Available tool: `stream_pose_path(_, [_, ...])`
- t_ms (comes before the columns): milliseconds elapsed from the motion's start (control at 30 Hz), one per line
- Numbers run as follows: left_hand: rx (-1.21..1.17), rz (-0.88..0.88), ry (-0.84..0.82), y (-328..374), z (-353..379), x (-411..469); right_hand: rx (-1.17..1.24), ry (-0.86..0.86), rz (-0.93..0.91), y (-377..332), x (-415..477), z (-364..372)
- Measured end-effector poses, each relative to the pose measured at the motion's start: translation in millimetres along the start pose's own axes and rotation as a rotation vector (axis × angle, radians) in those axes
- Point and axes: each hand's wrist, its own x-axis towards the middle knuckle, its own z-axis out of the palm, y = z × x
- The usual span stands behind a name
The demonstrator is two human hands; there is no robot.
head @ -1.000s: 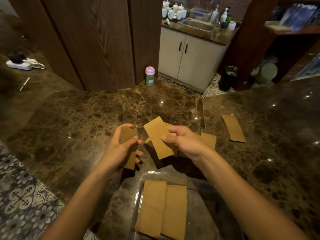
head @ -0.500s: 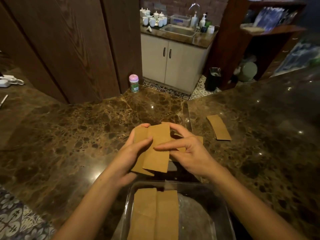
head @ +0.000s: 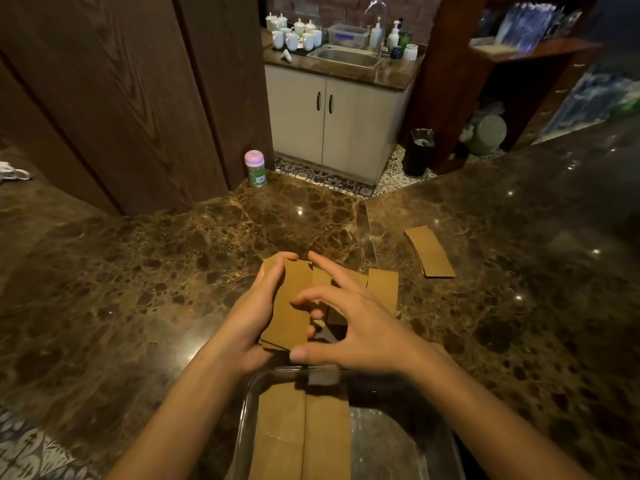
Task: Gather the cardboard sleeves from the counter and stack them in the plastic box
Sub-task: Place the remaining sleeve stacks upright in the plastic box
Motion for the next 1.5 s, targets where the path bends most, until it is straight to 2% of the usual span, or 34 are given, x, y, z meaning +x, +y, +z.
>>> stream_pose_path(333, [-0.070, -0.088, -0.066, -9, 20, 10, -0.116, -0.029, -0.073, 7, 1, -13])
stream_pose_path(500, [-0.062, -0.101, -0.116, -12, 23, 17, -0.182, 0.117, -0.079, 13, 0, -13])
stream_pose_path(733, [0.038, -0.086, -0.094, -10, 26, 22, -0.226, 0.177, -0.102, 23, -3, -6])
stream_pose_path(933, [0.154, -0.037, 0.019, -13, 21, 27, -0.020, 0.046, 0.044, 31, 5, -11])
stream_pose_path(1000, [0.172, -0.035, 0.059, -14, 12, 29, -0.002, 0.100, 0.120, 48, 10, -20])
stream_pose_path(1100, [0.205, -0.006, 0.131, -16, -3, 32, -0.160, 0.188, 0.306, 86, 16, -41])
stream_pose_path(1233, [0.356, 0.122, 0.259, -17, -27, 38, -0.268, -0.068, 0.524, 128, 16, -56])
stream_pose_path(1300, [0.374, 0.150, 0.297, -16, -37, 39, -0.316, -0.162, 0.530, 137, 14, -50])
stream_pose_path(1500, [0.364, 0.133, 0.292, -12, -47, 37, -0.351, -0.124, 0.541, 136, 12, -49])
